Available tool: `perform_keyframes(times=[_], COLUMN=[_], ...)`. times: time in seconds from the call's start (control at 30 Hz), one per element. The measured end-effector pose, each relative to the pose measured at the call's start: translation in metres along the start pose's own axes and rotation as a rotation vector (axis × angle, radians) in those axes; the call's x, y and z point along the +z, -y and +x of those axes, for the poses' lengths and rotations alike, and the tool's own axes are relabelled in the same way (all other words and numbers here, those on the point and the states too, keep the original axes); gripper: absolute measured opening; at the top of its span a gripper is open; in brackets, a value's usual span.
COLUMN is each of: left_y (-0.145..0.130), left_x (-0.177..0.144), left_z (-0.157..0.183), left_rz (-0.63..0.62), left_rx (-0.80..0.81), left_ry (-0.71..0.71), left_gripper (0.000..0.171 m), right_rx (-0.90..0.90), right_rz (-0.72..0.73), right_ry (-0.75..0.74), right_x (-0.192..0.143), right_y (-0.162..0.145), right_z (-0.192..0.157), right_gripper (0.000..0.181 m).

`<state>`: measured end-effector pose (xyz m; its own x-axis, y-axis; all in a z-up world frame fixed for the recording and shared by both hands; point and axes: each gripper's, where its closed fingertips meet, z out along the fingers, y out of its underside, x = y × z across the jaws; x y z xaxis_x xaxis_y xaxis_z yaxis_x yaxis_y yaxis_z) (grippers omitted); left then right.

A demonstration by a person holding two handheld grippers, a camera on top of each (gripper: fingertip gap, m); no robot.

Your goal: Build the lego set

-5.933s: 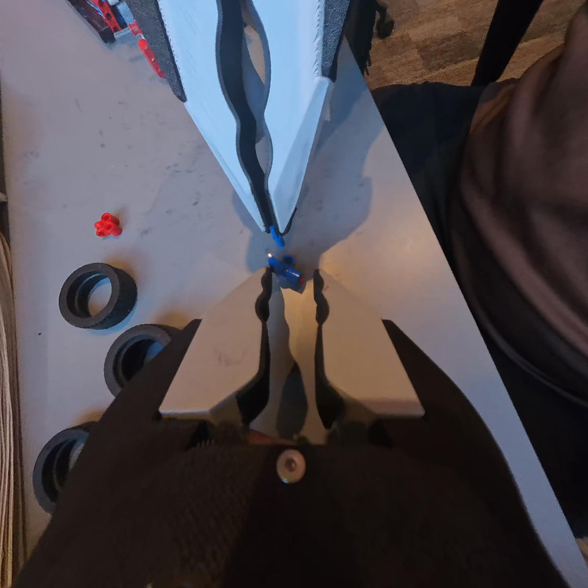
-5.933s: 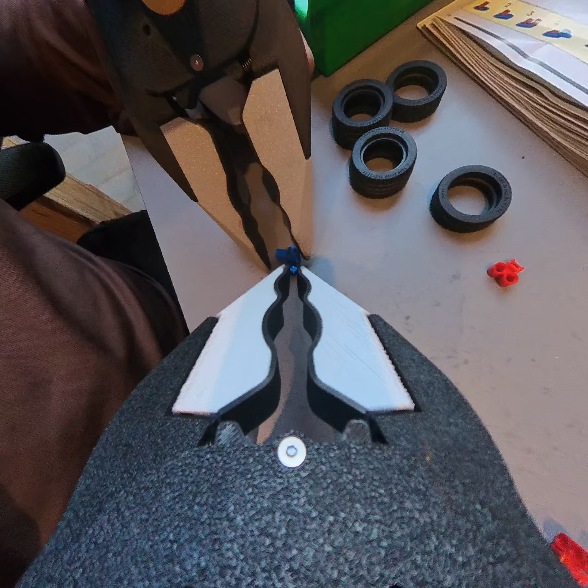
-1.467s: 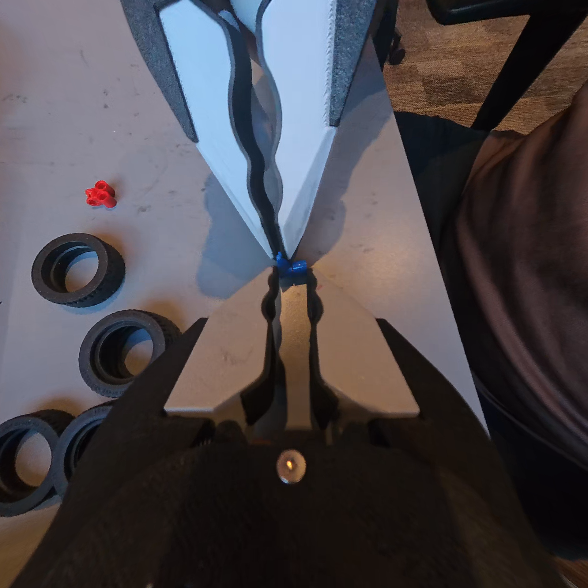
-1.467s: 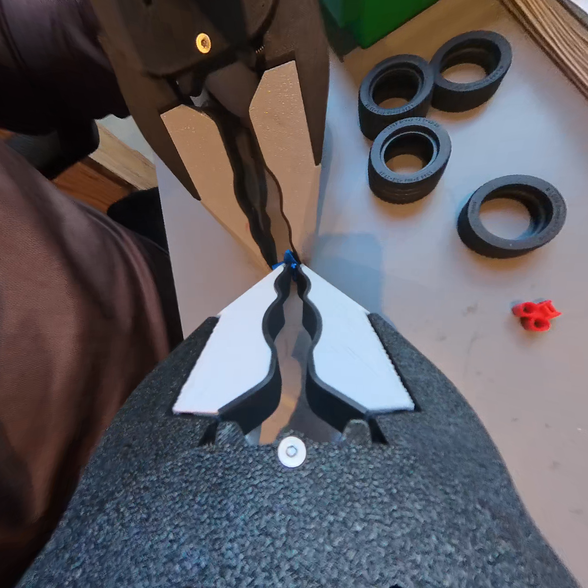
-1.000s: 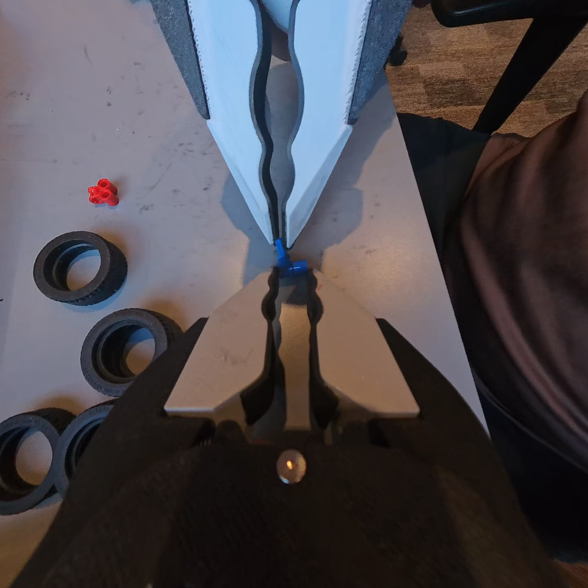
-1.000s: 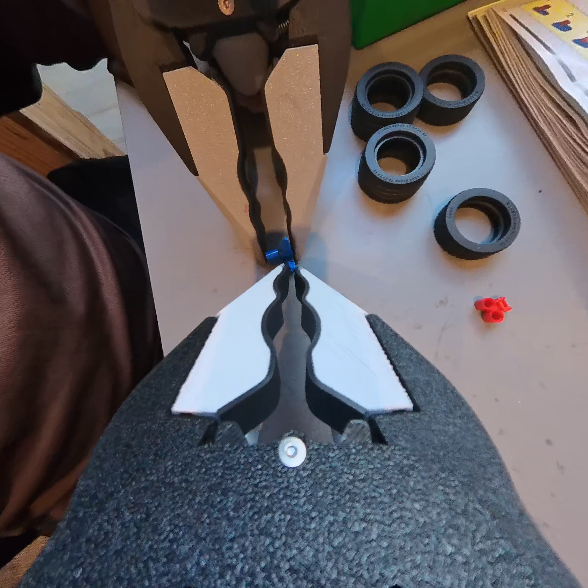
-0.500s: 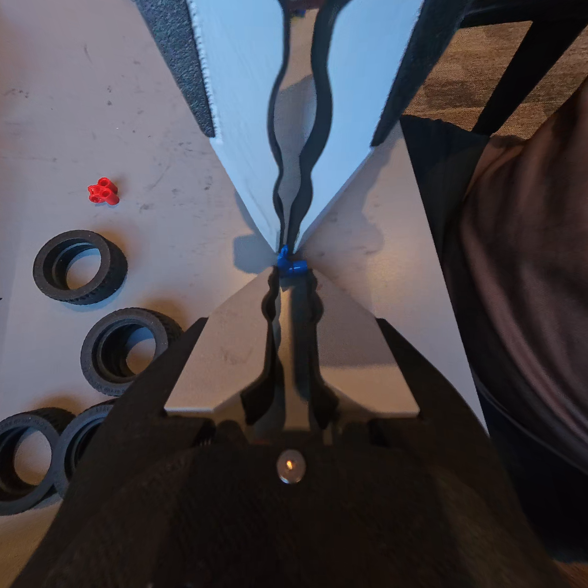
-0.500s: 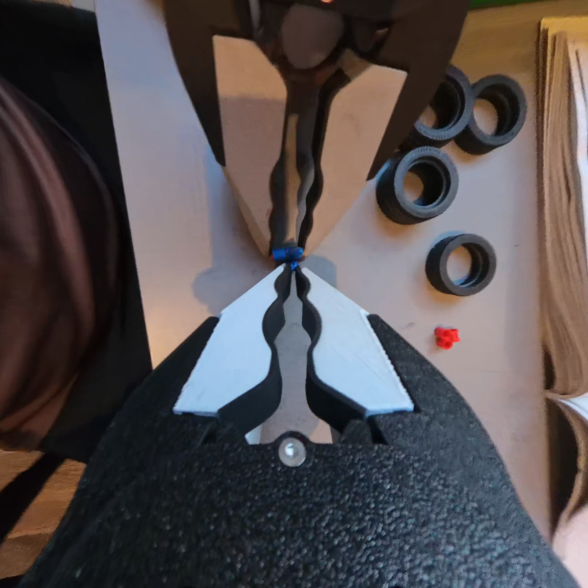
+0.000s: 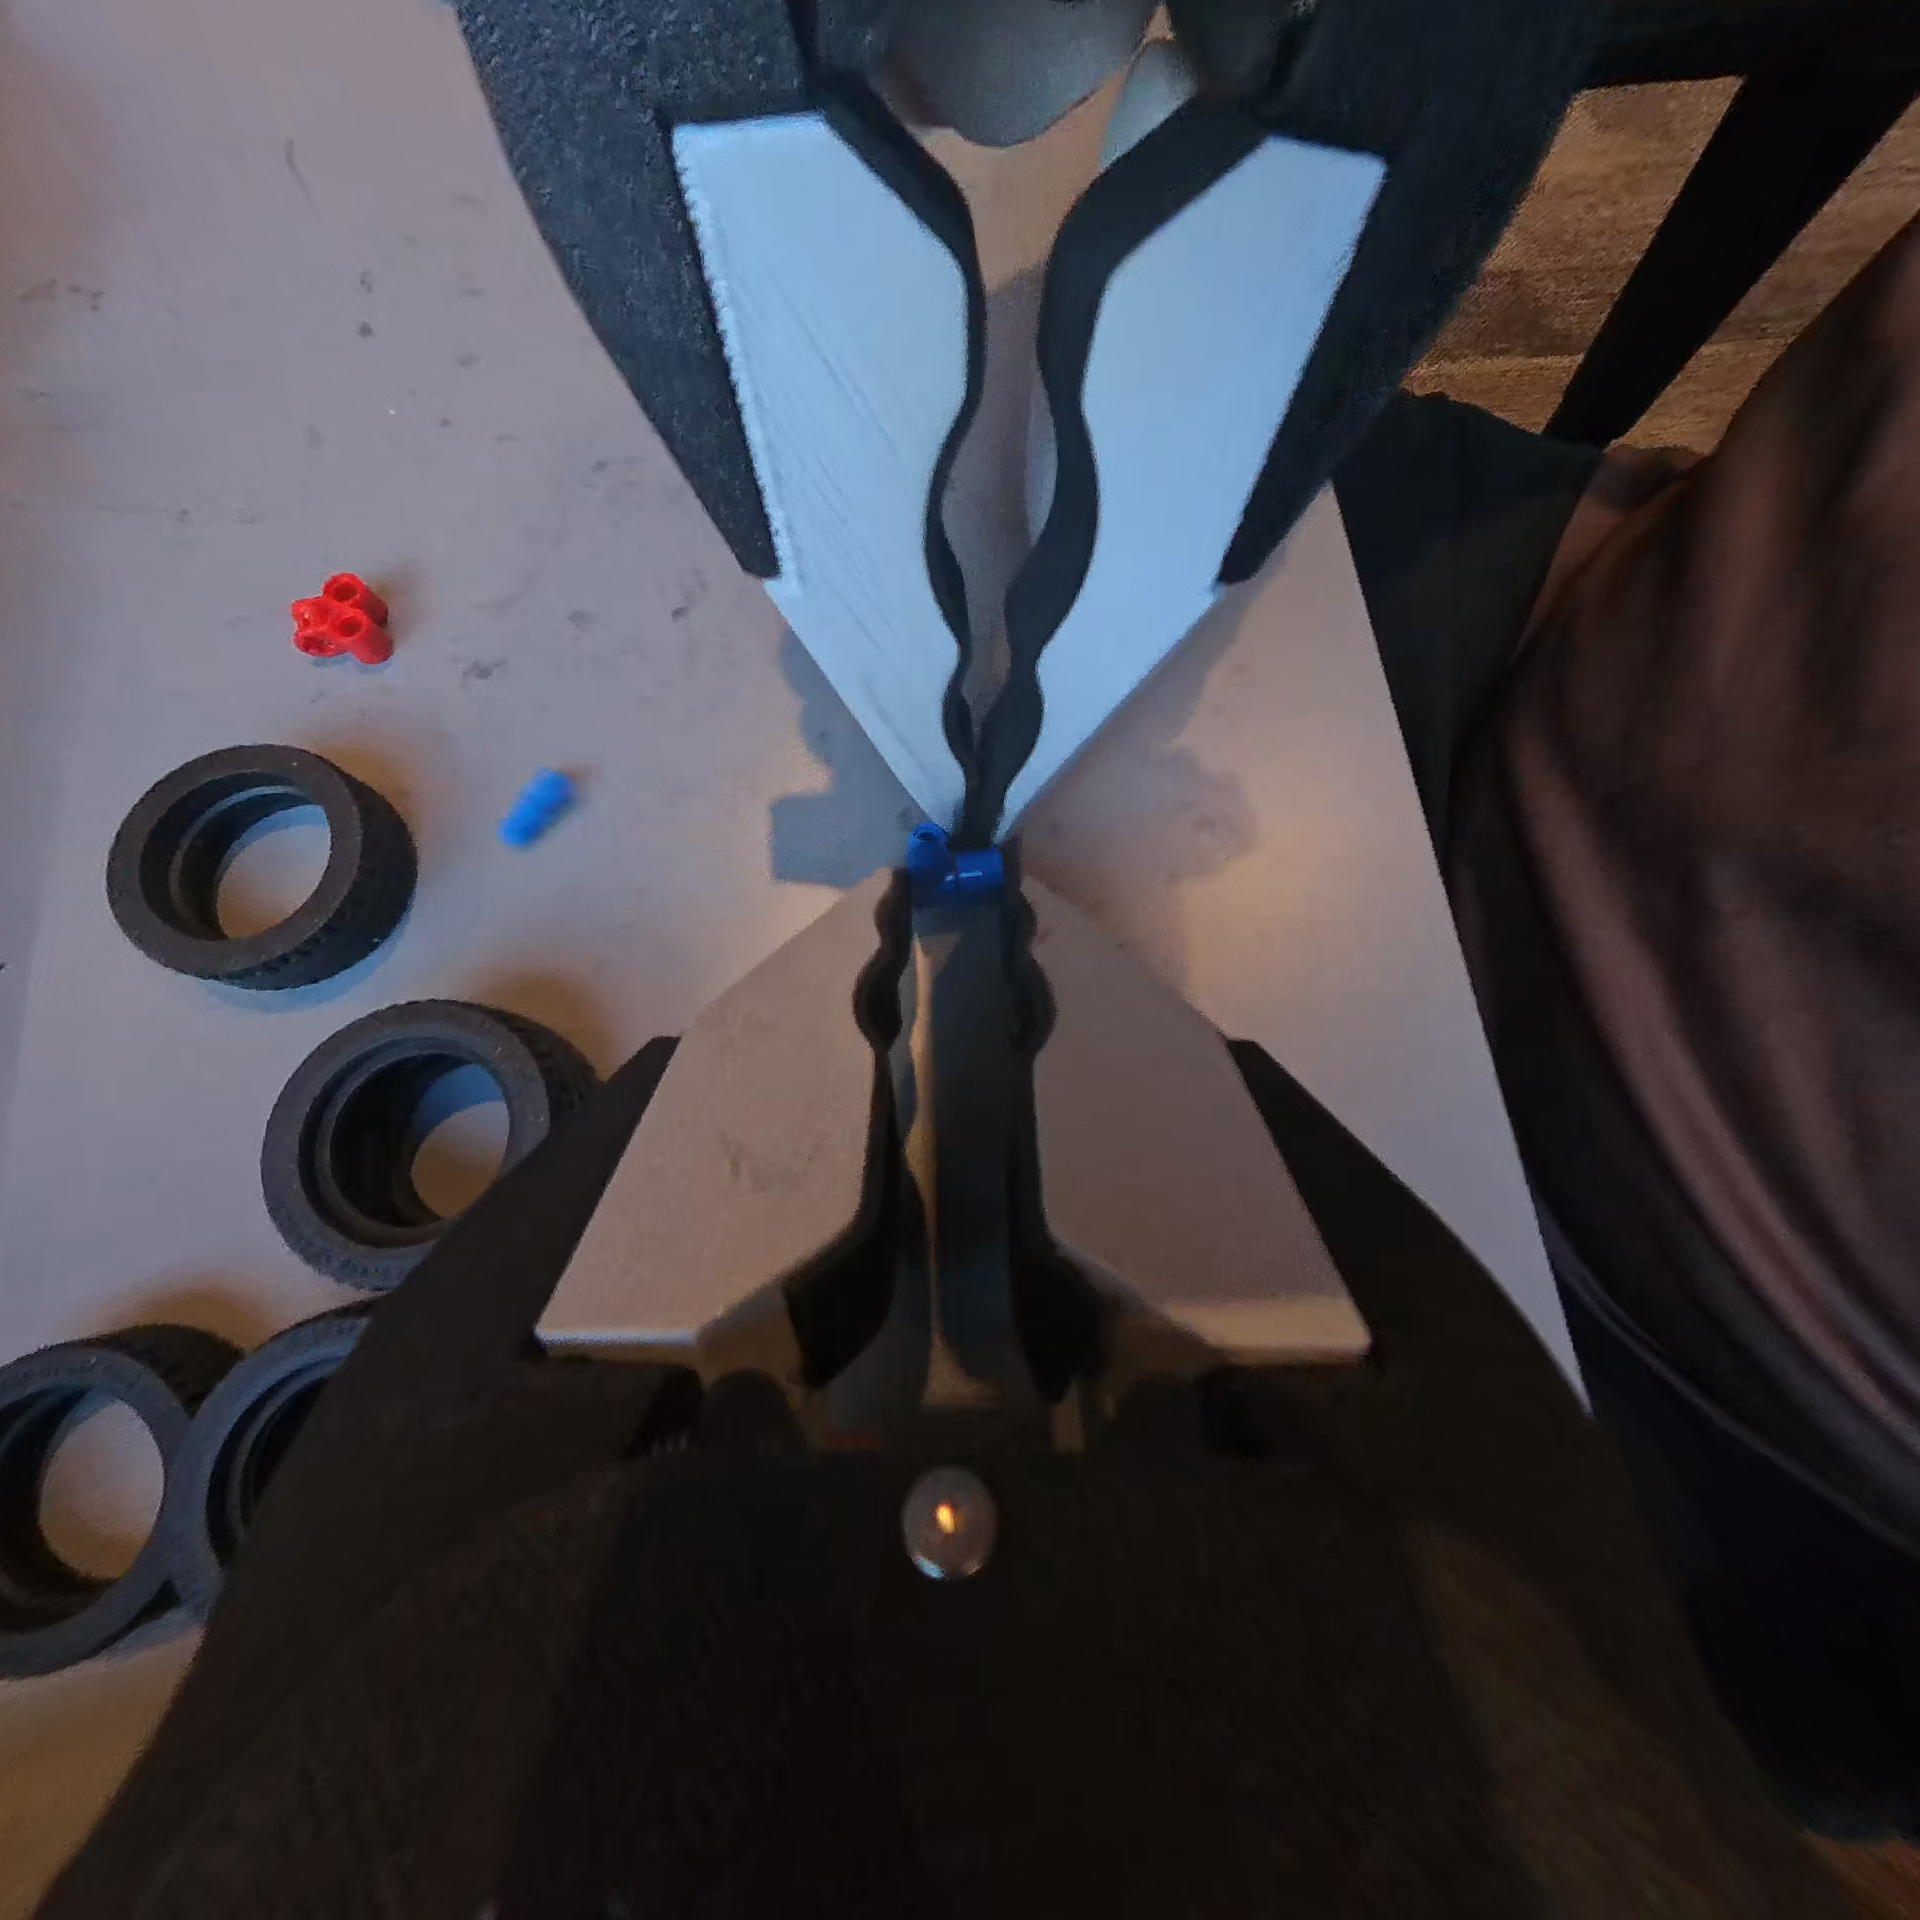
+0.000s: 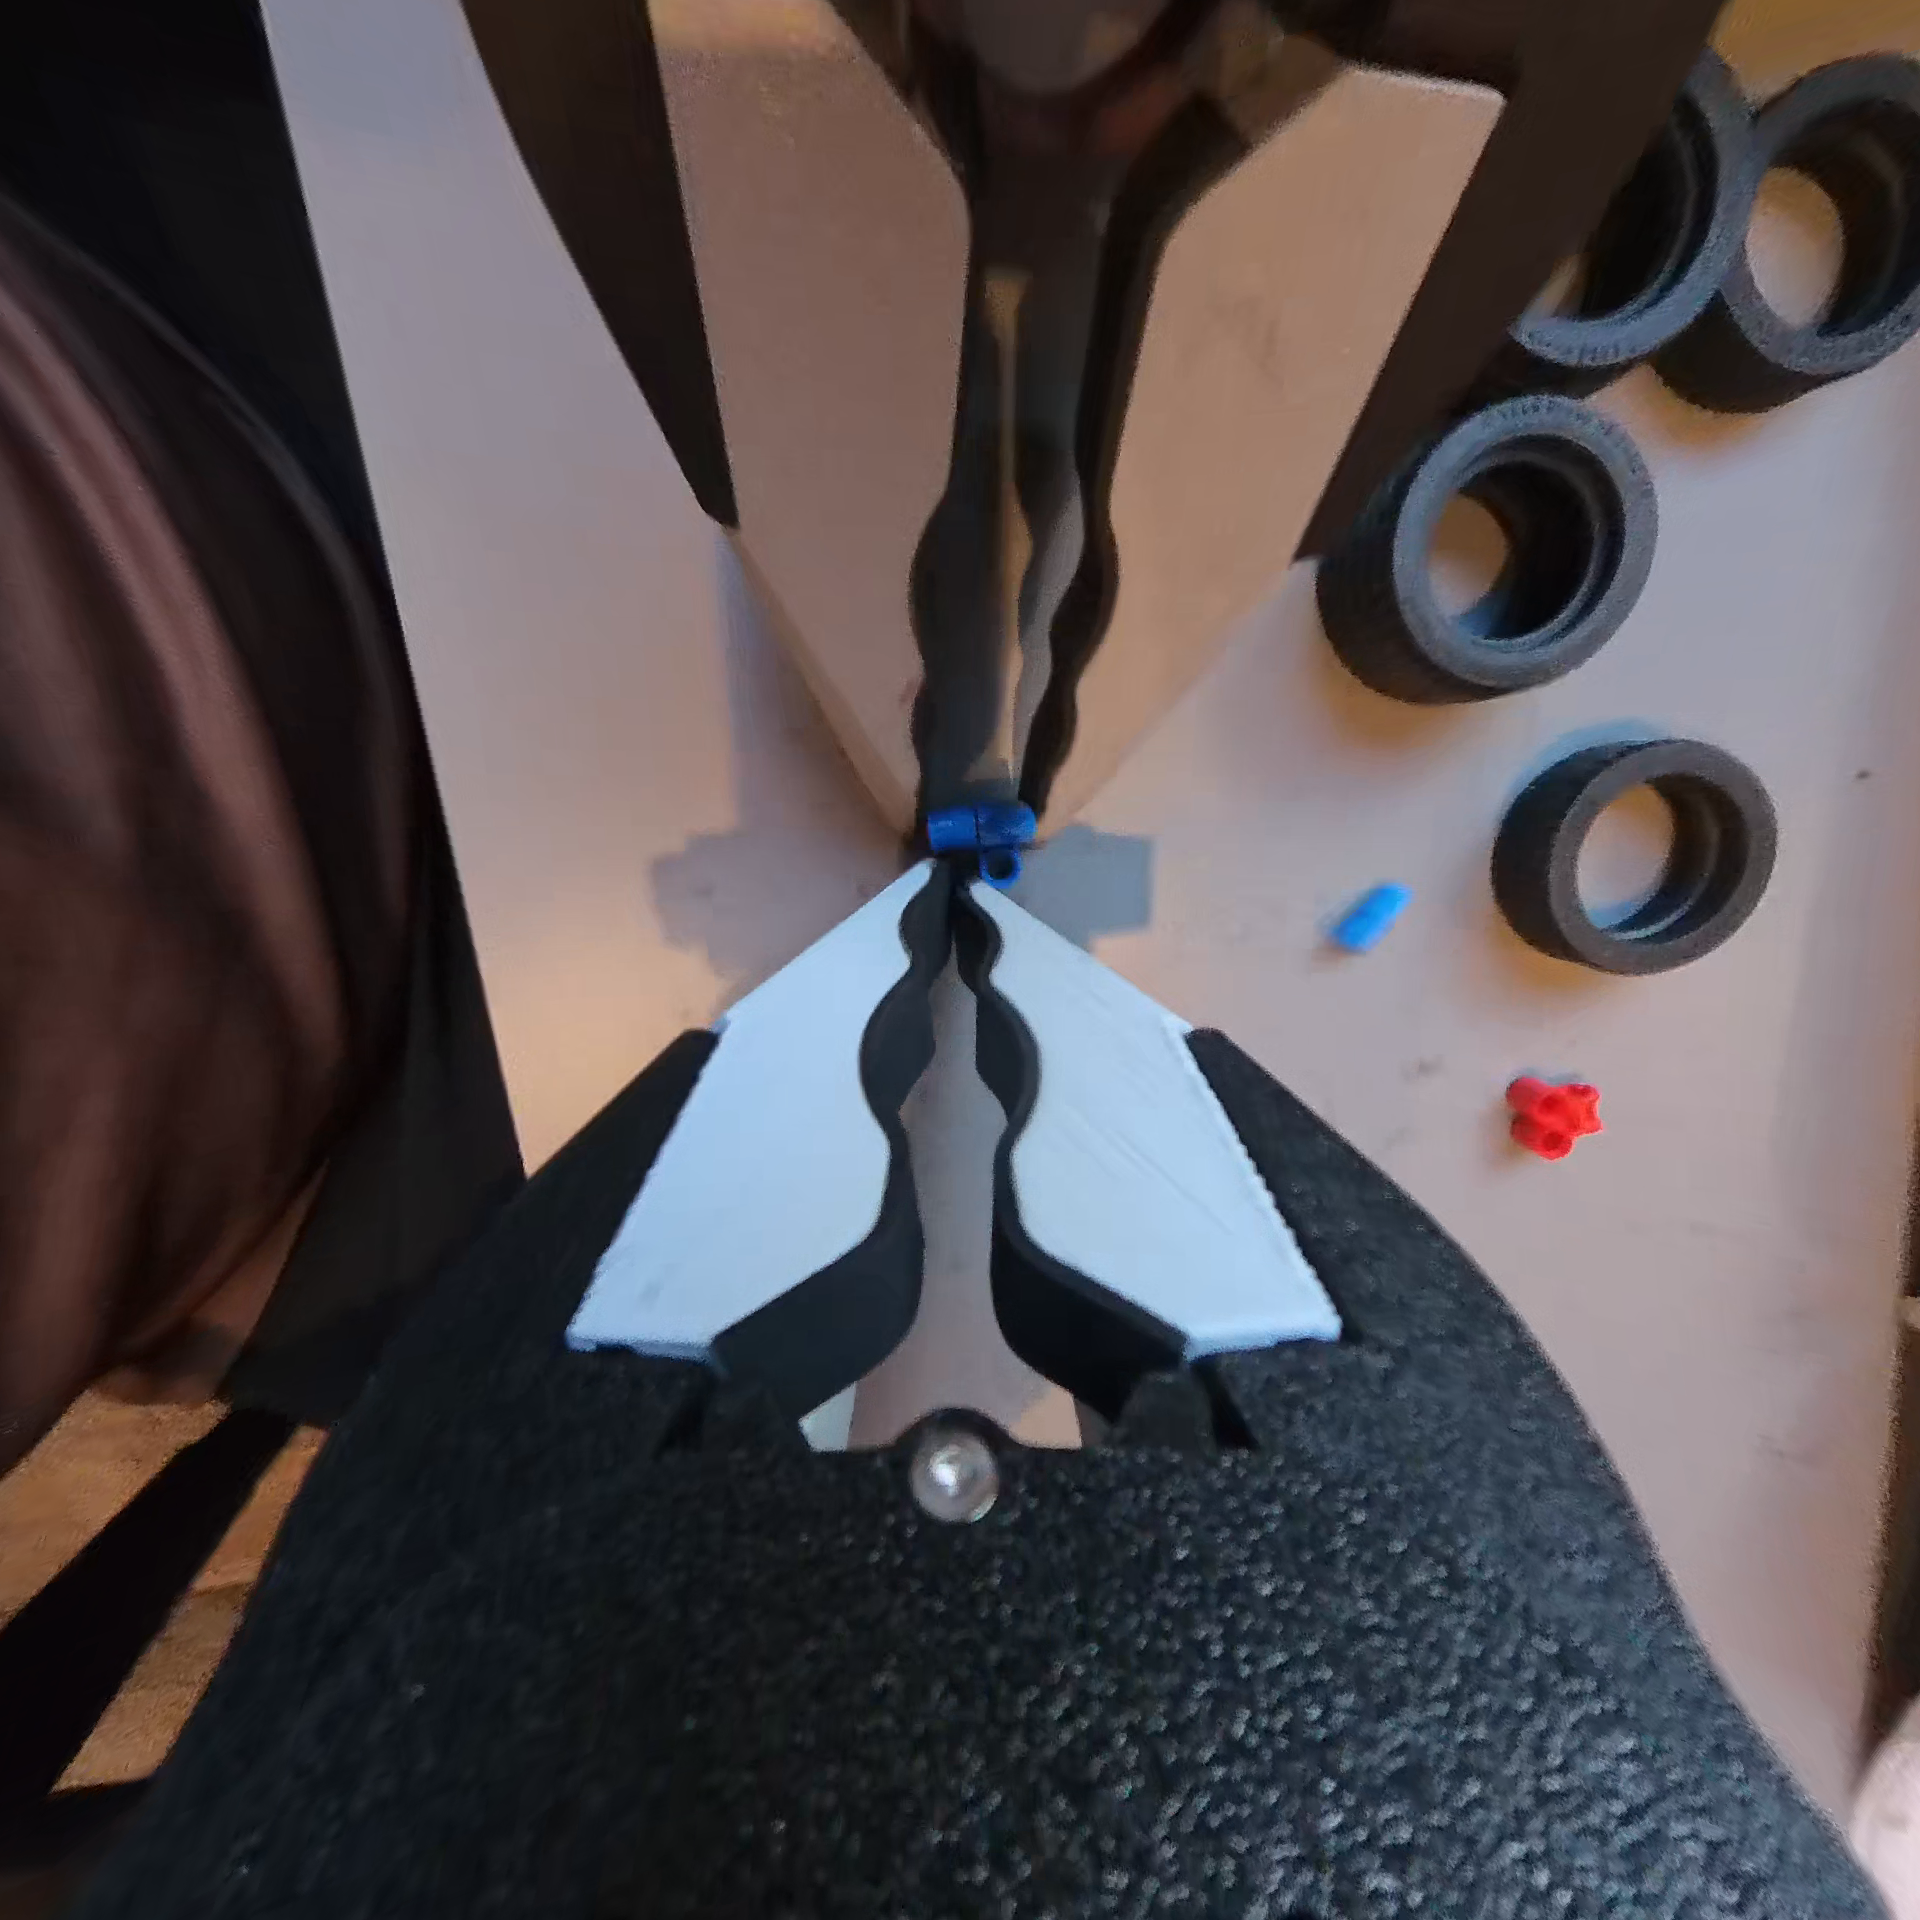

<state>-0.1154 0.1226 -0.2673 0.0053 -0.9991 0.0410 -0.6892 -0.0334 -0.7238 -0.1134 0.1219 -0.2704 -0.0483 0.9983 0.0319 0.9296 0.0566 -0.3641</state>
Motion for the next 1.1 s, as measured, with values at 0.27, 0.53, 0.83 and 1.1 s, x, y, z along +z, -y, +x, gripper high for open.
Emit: perform_keyframes(times=[0.27,0.53,0.83,1.1], left_y=[-0.003,-0.005,-0.008,-0.008], left_x=[-0.004,-0.008,-0.011,-0.012], left_z=[-0.008,-0.017,-0.024,-0.021], left_rz=[0.002,0.010,0.004,0.006], left_rx=[-0.039,-0.103,-0.092,-0.095], left_ry=[0.027,0.040,0.080,0.062], left_gripper=[0.014,0.014,0.015,0.022], right_rx=[0.201,0.447,0.287,0.233], right_rz=[0.135,0.377,0.164,0.115], right_ry=[-0.089,-0.215,-0.238,-0.158], right_x=[-0.014,-0.040,-0.017,-0.003], right_y=[-0.019,-0.023,-0.021,-0.018], right_z=[0.018,0.063,0.105,0.105], right_gripper=[0.000,0.010,0.020,0.010])
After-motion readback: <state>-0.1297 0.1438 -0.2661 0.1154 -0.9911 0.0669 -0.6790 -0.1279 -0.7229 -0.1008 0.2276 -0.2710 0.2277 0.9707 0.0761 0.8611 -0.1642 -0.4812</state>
